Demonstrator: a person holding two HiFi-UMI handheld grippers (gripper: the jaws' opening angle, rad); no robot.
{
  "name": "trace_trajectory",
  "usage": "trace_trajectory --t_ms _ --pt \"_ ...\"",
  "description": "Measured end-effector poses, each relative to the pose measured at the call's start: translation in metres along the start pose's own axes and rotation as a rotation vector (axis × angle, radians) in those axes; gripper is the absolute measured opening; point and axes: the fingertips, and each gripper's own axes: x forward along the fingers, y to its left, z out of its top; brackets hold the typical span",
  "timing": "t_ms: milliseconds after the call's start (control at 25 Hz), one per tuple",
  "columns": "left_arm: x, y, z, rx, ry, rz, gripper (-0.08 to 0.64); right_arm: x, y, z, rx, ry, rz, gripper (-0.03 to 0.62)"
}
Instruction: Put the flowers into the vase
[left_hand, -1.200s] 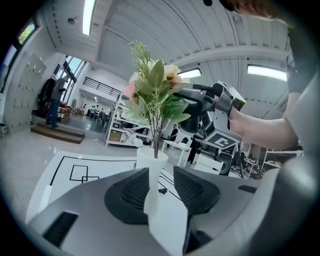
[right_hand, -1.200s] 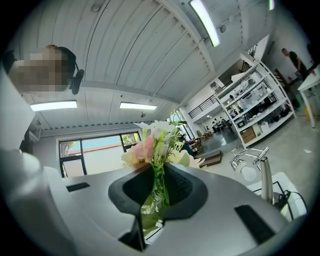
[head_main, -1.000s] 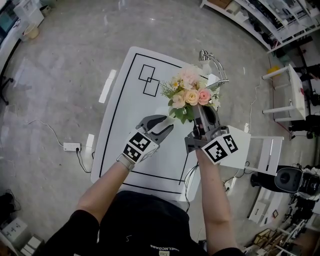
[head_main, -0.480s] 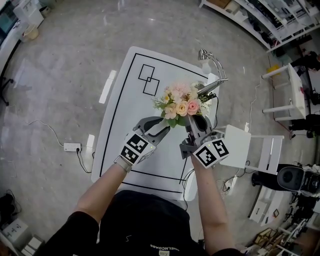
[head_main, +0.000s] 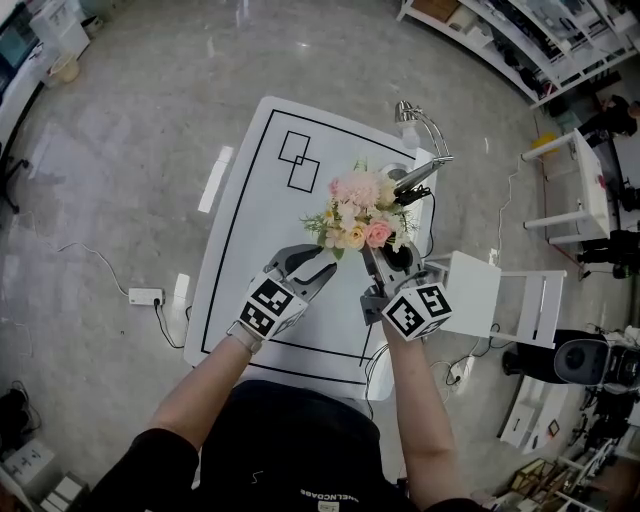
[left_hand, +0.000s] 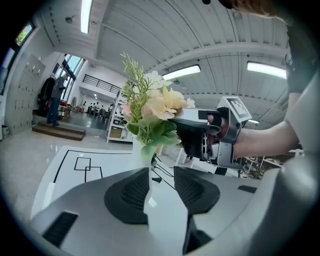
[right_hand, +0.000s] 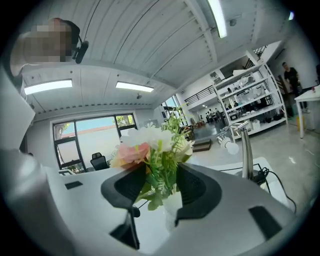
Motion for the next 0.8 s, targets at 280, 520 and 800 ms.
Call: trace_trajectory --t_ms 280,520,800 --pt "-0.009 -0.012 -0.005 0.0 0.004 0.0 0.137 -0.017 -0.003 -0.022 0.01 0.056 -0.044 0.265" --pt "-0.014 -0.025 -0.012 -0.002 0.015 -0.006 0.14 -0.044 -0.011 -0.044 0.052 0.084 -0.087 0.268" --pt "-0.02 -0.04 -0.015 -0.004 0.011 -0.018 0.14 -0.073 -0.01 -0.052 0.105 0.076 -0.115 0.267"
